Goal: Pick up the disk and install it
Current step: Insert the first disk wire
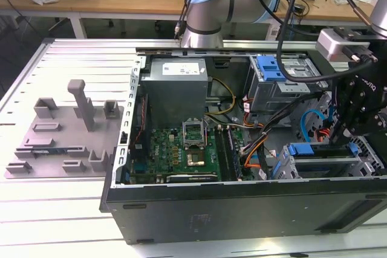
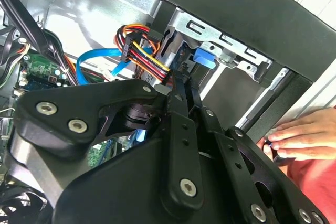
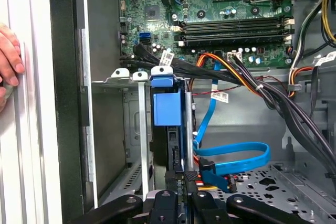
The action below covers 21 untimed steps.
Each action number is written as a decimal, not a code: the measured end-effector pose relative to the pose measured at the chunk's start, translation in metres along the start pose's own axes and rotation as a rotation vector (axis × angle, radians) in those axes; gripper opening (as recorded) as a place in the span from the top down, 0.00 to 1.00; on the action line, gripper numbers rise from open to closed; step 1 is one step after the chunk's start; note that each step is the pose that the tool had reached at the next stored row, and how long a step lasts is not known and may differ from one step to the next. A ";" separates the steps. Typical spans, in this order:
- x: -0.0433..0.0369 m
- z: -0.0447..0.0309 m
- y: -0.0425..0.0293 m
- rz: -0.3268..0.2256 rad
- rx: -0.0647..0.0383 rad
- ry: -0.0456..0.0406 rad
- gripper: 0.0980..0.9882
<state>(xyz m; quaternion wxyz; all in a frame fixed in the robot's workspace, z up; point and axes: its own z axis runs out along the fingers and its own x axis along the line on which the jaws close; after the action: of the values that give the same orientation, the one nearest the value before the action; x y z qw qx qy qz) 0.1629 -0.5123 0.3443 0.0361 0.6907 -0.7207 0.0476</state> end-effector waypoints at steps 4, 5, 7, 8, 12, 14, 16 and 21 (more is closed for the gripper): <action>-0.0002 -0.0001 0.0000 0.000 0.000 0.0001 0.92; -0.0002 -0.0001 0.0000 0.000 0.000 0.0001 0.92; -0.0002 0.0000 0.0000 0.000 0.000 0.0001 0.92; -0.0002 0.0000 0.0000 0.000 0.000 0.0001 0.92; 0.0001 0.0000 0.0000 0.000 0.000 0.0001 0.92; 0.0002 0.0000 -0.0001 0.000 0.000 0.0001 0.92; 0.0006 0.0000 -0.0001 0.000 0.000 0.0002 0.92; 0.0011 0.0005 -0.0003 0.000 0.000 0.0002 0.92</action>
<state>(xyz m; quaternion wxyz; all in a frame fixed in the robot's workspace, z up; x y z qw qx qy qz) 0.1631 -0.5134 0.3439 0.0362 0.6906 -0.7207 0.0476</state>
